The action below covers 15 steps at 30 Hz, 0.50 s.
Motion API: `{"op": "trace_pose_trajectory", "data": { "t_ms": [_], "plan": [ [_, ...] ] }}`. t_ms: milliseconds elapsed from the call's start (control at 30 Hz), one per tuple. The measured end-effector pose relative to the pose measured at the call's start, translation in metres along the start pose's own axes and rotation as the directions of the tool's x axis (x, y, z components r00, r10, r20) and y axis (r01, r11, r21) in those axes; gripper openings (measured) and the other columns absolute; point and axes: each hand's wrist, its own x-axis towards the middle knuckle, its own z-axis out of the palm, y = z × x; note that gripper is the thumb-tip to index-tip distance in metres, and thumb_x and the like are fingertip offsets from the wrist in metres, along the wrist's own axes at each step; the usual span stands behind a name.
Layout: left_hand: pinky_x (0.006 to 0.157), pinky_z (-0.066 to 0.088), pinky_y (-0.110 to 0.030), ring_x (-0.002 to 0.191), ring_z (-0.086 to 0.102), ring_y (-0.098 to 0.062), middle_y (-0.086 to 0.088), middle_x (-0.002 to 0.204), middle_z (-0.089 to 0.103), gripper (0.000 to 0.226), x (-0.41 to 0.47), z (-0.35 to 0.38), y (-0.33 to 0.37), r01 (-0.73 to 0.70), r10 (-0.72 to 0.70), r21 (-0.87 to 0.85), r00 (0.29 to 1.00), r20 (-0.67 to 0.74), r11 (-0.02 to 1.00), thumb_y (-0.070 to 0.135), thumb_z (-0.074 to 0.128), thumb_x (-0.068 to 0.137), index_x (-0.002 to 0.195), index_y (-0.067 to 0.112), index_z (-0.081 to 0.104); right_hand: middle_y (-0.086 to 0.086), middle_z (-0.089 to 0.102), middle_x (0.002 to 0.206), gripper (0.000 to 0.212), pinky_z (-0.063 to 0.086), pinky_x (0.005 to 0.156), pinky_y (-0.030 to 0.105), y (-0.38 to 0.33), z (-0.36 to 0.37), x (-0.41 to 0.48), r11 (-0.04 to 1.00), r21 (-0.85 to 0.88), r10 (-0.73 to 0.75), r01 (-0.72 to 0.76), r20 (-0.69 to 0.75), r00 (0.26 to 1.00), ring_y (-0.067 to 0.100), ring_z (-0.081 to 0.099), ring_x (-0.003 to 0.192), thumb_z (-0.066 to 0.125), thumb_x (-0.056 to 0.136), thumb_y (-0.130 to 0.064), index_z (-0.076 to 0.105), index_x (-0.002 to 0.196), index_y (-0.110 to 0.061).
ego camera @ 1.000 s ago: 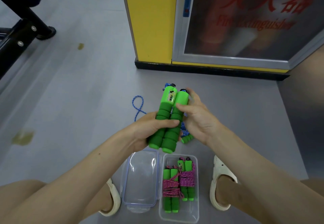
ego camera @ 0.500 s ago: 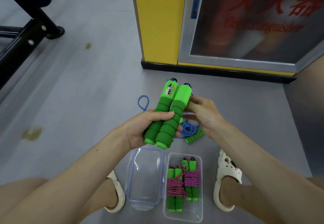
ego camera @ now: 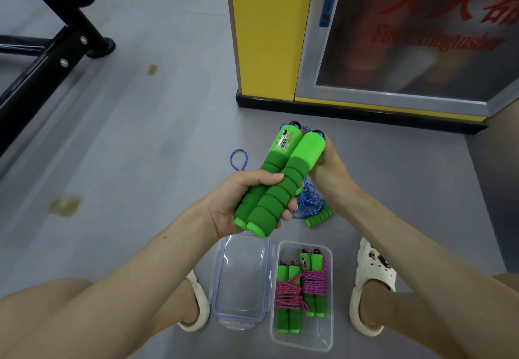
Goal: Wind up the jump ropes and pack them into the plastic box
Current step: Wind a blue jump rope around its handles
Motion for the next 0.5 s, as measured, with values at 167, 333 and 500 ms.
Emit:
{"op": "trace_pose_trajectory", "data": {
  "t_ms": [167, 333, 500],
  "plan": [
    [0.051, 0.052, -0.024, 0.054, 0.064, -0.020, -0.013, 0.071, 0.066, 0.046, -0.003, -0.006, 0.002, -0.011, 0.012, -0.022, 1.000, 0.010, 1.000, 0.027, 0.088, 0.046, 0.086, 0.008, 0.074, 0.003, 0.061, 0.110, 0.047, 0.048, 0.091, 0.030, 0.005, 0.004, 0.003, 0.989, -0.136, -0.058, 0.057, -0.001, 0.998, 0.010, 0.059, 0.104, 0.070, 0.082, -0.010, 0.049, 0.120, -0.026],
    [0.052, 0.053, -0.025, 0.055, 0.064, -0.023, -0.015, 0.072, 0.066, 0.043, -0.004, -0.004, -0.002, 0.018, -0.018, 0.017, 1.000, 0.021, 1.000, 0.026, 0.086, 0.050, 0.086, 0.007, 0.073, 0.016, 0.054, 0.113, 0.055, 0.048, 0.089, 0.046, 0.010, 0.010, 0.015, 0.985, -0.110, 0.136, -0.137, -0.008, 0.991, 0.028, 0.053, 0.097, 0.060, 0.062, -0.044, 0.052, 0.107, -0.013],
    [0.050, 0.050, -0.021, 0.051, 0.062, -0.020, -0.012, 0.068, 0.065, 0.028, -0.007, -0.006, 0.001, -0.020, 0.021, 0.014, 0.991, -0.129, 1.000, 0.022, 0.055, 0.073, 0.094, 0.005, 0.061, 0.011, 0.049, 0.102, 0.024, 0.041, 0.075, 0.034, 0.001, 0.015, 0.011, 0.960, -0.266, 0.048, -0.086, -0.147, 0.988, 0.022, 0.045, 0.093, 0.068, 0.075, -0.018, 0.044, 0.073, -0.021]
  ]
}}
